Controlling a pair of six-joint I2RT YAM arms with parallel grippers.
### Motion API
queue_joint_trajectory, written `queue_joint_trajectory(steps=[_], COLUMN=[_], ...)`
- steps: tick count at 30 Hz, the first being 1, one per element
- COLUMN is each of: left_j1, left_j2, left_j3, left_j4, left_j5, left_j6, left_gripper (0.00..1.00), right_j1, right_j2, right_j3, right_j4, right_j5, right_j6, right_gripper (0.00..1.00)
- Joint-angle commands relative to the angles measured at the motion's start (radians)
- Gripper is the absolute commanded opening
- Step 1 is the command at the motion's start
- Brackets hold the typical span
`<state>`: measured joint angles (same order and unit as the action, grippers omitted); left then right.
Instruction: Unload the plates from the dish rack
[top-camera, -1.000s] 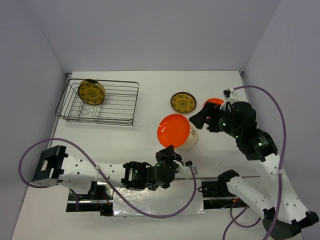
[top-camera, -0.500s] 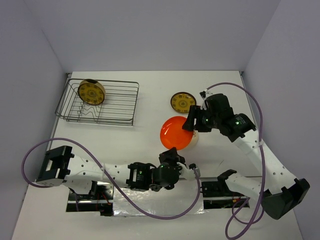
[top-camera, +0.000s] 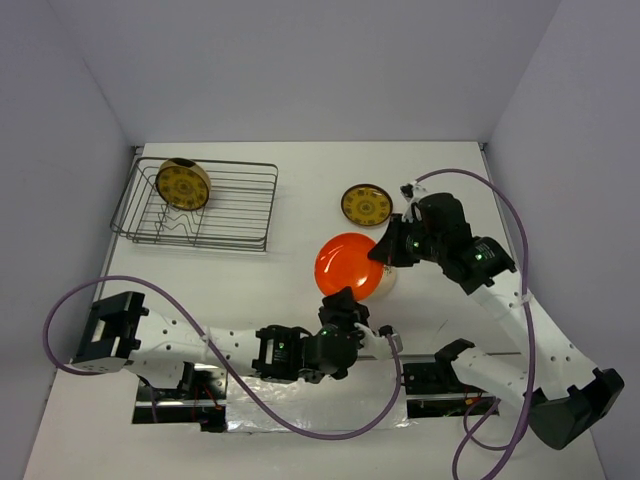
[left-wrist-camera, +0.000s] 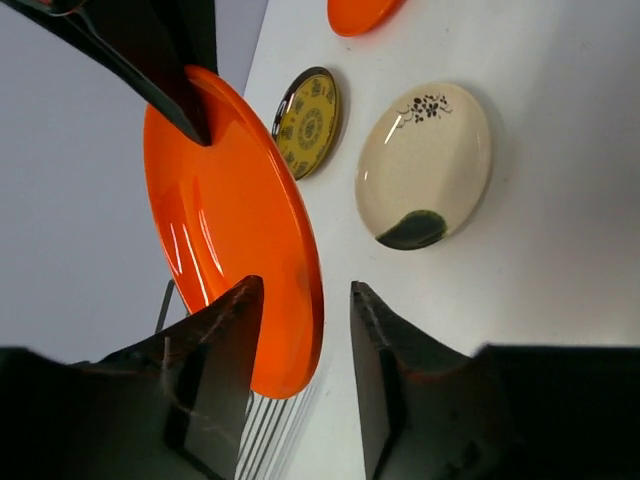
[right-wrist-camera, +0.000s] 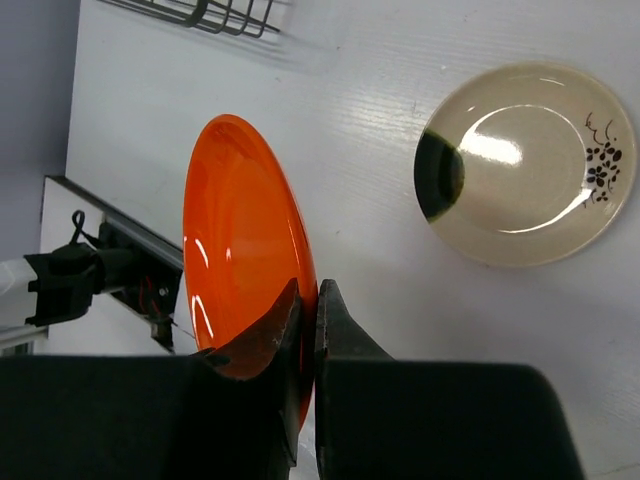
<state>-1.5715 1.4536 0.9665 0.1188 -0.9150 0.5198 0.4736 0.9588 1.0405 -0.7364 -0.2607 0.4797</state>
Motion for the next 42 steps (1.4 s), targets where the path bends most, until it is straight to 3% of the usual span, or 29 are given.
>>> queue_joint_trajectory(steps=[1, 4, 7, 8, 11, 12, 13, 14, 16, 19, 25, 30, 32, 34, 38, 41, 42], left_j1=[0.001, 0.005, 0.033, 0.048, 0.174, 0.268, 0.319, 0.411, 0.479, 0.519, 0.547, 0.568, 0.585, 0.6, 0.627, 0.643, 0.648], left_j2=[-0.022, -0.05, -0.11, -0.148, -0.206, -0.216, -0.229, -0.236, -0.275, -0.349, -0.426, -0.438, -0.437, -0.449, -0.467, -0.458, -0.454], left_j3=[0.006, -0.025, -0.006, 0.035, 0.15, 0.172, 0.21, 0.222, 0.213, 0.163, 0.101, 0.049, 0.038, 0.018, 0.001, 0.015, 0.023], left_j4=[0.077, 0.122, 0.04, -0.015, -0.337, -0.495, -0.566, -0.627, -0.694, -0.679, -0.7, -0.685, -0.686, -0.679, -0.662, -0.669, -0.677], left_j5=[-0.057, -0.125, -0.18, -0.183, -0.147, -0.084, -0.047, -0.012, 0.115, 0.209, 0.258, 0.26, 0.269, 0.284, 0.312, 0.315, 0.309], left_j6=[-0.018, -0.049, -0.215, -0.287, -0.788, -0.869, -1.012, -1.065, -1.1, -1.103, -1.12, -1.107, -1.112, -1.116, -1.132, -1.153, -1.175], left_gripper=[0.54, 0.99, 0.99, 0.99, 1.0, 0.99, 1.0, 0.99, 0.99, 0.99, 1.0, 0.99, 1.0, 1.0, 0.99, 1.0, 1.0], right_j1=[-0.007, -0.052, -0.208, -0.346, -0.578, -0.613, -0.637, -0.677, -0.702, -0.769, -0.82, -0.82, -0.822, -0.822, -0.822, -0.816, -0.81], right_j2=[-0.032, -0.052, -0.071, -0.072, -0.077, -0.08, -0.078, -0.057, -0.02, 0.078, 0.326, 0.478, 0.515, 0.512, 0.443, 0.431, 0.437], right_j3=[-0.005, -0.008, -0.057, -0.086, -0.226, -0.297, -0.327, -0.359, -0.37, -0.393, -0.384, -0.336, -0.323, -0.321, -0.312, -0.254, -0.193], right_j4=[0.101, 0.109, 0.146, 0.173, 0.399, 0.466, 0.574, 0.609, 0.658, 0.799, 0.974, 1.019, 1.025, 1.022, 0.925, 0.772, 0.653], right_j5=[-0.002, 0.095, 0.143, 0.109, 0.047, 0.051, 0.07, 0.093, 0.168, 0.147, 0.072, 0.04, 0.047, 0.058, 0.167, 0.258, 0.293], right_j6=[0.055, 0.097, 0.131, 0.141, 0.194, 0.233, 0.25, 0.269, 0.278, 0.313, 0.326, 0.306, 0.304, 0.304, 0.296, 0.284, 0.278], right_gripper=[0.0, 0.0, 0.0, 0.0, 0.0, 0.0, 0.0, 0.0, 0.0, 0.0, 0.01, 0.1, 0.21, 0.42, 0.57, 0.69, 0.7])
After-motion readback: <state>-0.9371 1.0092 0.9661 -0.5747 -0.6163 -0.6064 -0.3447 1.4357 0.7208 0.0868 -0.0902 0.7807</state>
